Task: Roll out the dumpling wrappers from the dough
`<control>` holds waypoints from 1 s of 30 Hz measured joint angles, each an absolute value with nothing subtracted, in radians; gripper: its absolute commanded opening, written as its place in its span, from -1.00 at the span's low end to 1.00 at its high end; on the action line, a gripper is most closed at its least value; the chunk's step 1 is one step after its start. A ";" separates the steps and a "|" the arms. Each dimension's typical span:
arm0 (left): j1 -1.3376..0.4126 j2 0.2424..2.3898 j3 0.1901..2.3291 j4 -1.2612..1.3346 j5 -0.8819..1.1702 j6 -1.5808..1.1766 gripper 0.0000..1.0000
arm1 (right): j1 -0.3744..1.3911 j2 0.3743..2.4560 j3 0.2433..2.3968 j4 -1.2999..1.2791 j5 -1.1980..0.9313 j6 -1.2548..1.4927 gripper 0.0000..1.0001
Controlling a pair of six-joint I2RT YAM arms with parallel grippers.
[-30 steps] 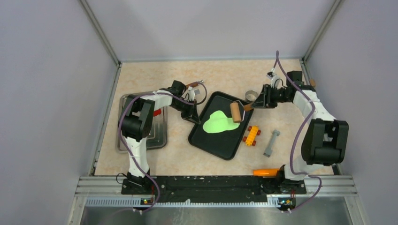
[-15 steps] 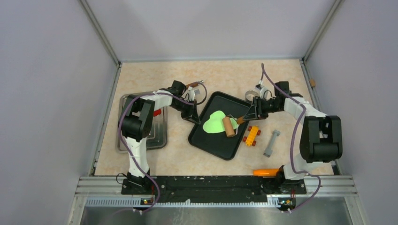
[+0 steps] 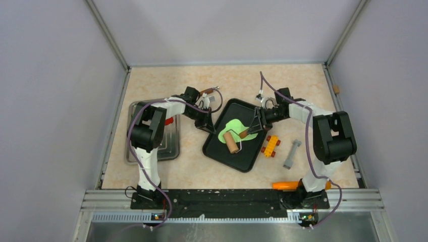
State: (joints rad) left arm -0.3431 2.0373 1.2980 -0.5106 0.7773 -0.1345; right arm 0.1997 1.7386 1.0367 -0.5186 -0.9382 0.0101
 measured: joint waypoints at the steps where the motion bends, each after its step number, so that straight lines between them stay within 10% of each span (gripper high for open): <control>1: -0.344 2.037 1.298 -0.511 0.778 -0.134 -1.00 | 0.207 1.750 1.046 -0.518 -0.941 0.014 -1.00; 30: -0.344 2.037 1.301 -0.516 0.777 -0.132 -1.00 | -0.054 1.754 1.129 -0.719 -0.849 -0.064 -1.00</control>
